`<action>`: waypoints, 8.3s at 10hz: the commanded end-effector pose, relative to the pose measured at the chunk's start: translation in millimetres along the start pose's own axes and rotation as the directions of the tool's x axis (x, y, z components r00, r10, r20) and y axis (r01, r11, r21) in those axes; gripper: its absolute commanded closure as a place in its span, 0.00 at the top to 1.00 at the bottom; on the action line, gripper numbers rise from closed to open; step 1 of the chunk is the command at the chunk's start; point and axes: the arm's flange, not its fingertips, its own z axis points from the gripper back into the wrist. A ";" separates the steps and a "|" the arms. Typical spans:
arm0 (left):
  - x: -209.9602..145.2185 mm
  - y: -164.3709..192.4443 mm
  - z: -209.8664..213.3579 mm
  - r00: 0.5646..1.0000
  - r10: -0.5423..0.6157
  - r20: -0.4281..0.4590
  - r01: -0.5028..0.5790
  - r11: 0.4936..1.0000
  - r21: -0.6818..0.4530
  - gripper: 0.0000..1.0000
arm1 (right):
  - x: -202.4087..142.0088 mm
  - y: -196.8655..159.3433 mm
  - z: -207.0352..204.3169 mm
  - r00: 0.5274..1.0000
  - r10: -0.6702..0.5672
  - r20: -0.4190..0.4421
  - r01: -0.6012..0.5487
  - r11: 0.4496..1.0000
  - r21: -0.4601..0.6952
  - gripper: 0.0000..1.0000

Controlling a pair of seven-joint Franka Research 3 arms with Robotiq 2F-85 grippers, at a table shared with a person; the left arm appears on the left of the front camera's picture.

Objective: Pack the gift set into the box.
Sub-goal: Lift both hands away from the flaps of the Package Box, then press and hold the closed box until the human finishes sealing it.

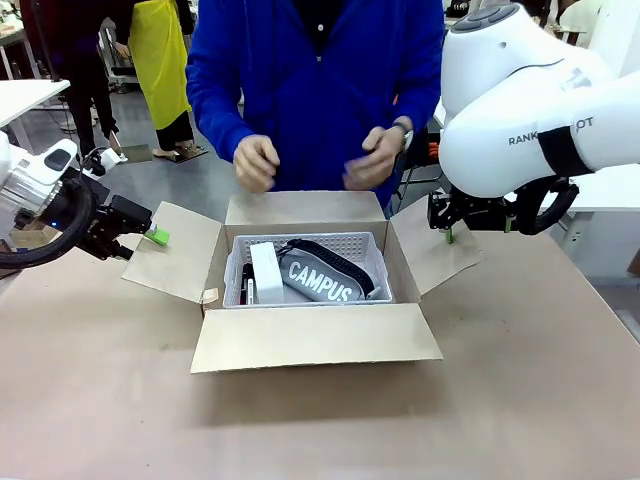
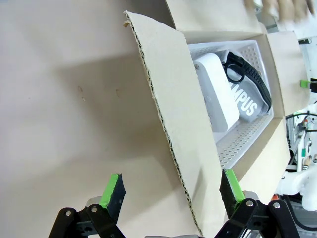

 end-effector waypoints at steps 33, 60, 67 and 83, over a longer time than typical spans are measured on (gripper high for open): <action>-114.0 92.7 177.7 0.931 0.333 0.151 -0.146 0.717 -0.682 1.00 | -100.2 -280.4 -31.8 0.955 -0.294 -0.041 0.090 0.154 0.984 1.00; -79.7 -45.7 5.8 0.718 -0.596 0.360 0.696 0.606 -0.385 1.00 | -63.3 5.3 8.0 0.592 0.182 0.785 -0.788 -0.073 0.611 1.00; -33.2 -55.6 -126.8 0.171 -0.829 0.533 0.982 0.098 -0.162 1.00 | -33.4 93.5 -80.2 -0.021 0.076 0.997 -0.989 -0.146 -0.010 1.00; -38.3 -37.3 -153.4 0.303 -0.804 0.511 0.949 0.204 -0.241 1.00 | -27.6 88.9 -134.8 0.210 0.130 0.969 -0.956 -0.180 0.232 1.00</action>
